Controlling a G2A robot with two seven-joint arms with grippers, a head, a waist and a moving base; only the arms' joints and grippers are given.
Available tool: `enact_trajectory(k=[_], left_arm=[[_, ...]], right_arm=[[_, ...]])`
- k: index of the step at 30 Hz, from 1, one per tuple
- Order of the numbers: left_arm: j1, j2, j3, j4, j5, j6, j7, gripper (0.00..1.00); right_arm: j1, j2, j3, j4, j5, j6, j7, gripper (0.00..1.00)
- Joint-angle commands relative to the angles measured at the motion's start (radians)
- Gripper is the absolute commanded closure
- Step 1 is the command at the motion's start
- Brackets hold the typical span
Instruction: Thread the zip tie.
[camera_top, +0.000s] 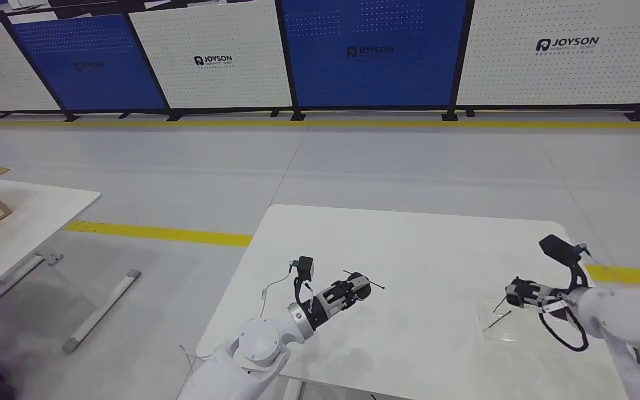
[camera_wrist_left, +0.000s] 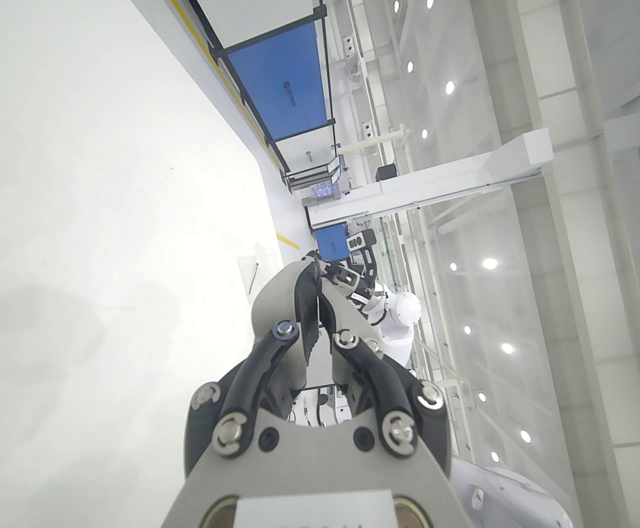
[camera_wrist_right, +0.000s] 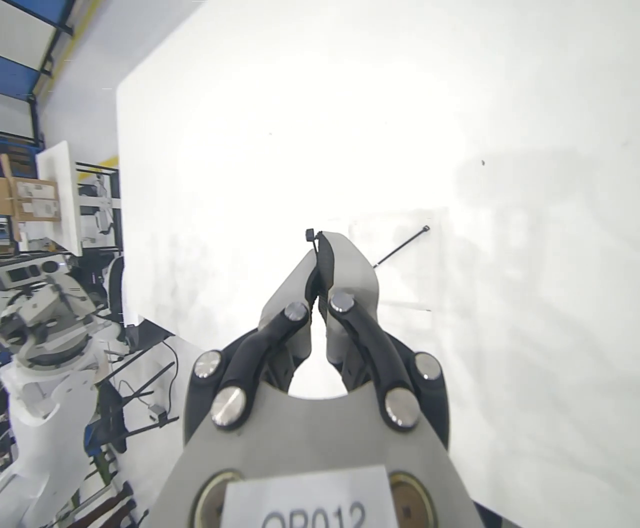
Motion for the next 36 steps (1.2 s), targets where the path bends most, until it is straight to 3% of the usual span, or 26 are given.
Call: enact_trajectory(k=[1, 5, 7, 25, 29, 32, 36], left_arm=[[0.0, 0.0, 0.0, 0.0, 0.0, 0.0, 0.0, 1.0], [0.0, 0.0, 0.0, 0.0, 0.0, 0.0, 0.0, 1.0], [0.0, 0.0, 0.0, 0.0, 0.0, 0.0, 0.0, 1.0], [0.0, 0.0, 0.0, 0.0, 0.0, 0.0, 0.0, 1.0], [0.0, 0.0, 0.0, 0.0, 0.0, 0.0, 0.0, 1.0], [0.0, 0.0, 0.0, 0.0, 0.0, 0.0, 0.0, 1.0], [0.0, 0.0, 0.0, 0.0, 0.0, 0.0, 0.0, 1.0]], right_arm=[[-0.046, 0.001, 0.023, -0.06, 0.02, -0.003, -0.038, 1.0], [-0.124, 0.0, 0.047, -0.137, 0.041, 0.0, -0.121, 1.0], [-0.148, -0.004, 0.04, -0.133, 0.019, 0.0, -0.181, 1.0], [-0.154, -0.008, 0.033, -0.125, 0.023, -0.006, -0.203, 1.0], [-0.184, -0.014, 0.085, -0.124, 0.2, -0.109, -0.248, 1.0], [-0.24, -0.017, 0.138, -0.144, 0.307, -0.186, -0.291, 1.0], [-0.297, -0.021, 0.167, -0.182, 0.39, -0.225, -0.332, 1.0]])
